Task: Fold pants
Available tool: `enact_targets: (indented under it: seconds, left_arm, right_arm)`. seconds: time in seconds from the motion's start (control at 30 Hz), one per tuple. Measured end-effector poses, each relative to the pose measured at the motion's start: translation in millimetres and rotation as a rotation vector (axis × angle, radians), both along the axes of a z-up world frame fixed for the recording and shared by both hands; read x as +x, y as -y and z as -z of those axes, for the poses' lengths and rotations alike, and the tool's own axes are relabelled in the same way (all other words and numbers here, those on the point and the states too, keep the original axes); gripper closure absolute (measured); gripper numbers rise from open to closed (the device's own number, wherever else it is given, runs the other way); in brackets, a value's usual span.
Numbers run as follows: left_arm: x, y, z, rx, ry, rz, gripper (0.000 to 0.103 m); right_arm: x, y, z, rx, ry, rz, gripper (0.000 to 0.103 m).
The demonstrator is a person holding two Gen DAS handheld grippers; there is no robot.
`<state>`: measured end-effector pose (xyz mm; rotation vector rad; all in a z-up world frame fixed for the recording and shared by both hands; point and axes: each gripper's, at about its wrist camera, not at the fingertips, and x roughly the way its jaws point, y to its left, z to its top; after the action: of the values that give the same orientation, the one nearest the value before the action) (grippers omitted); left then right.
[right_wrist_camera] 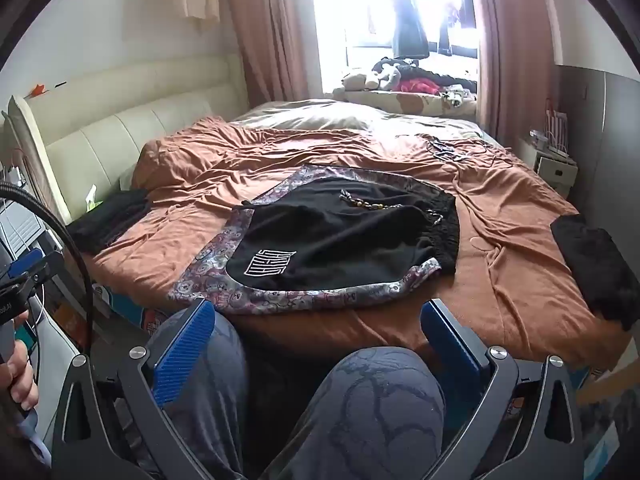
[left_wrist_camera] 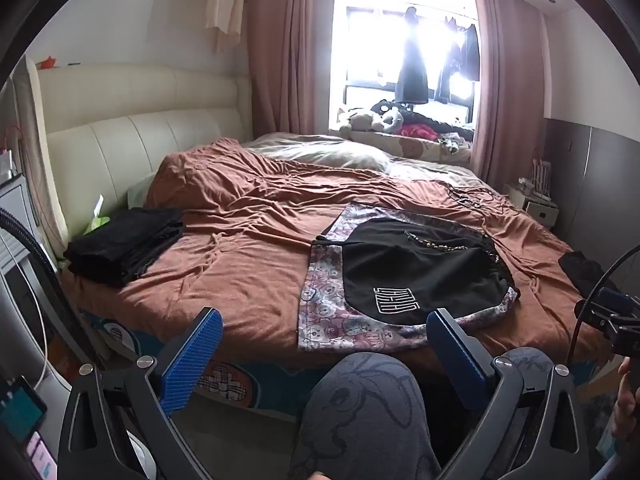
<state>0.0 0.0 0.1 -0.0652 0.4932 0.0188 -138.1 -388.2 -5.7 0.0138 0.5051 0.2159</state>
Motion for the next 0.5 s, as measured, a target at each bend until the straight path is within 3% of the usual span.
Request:
enact_targets:
  seconds: [0.5]
  left_arm:
    - [-14.4, 0.8, -4.3, -0.013, 0.055, 0.032, 0.0]
  right_arm:
    - [-6.9, 3.5, -5.3, 0.003, 0.022, -0.003, 0.0]
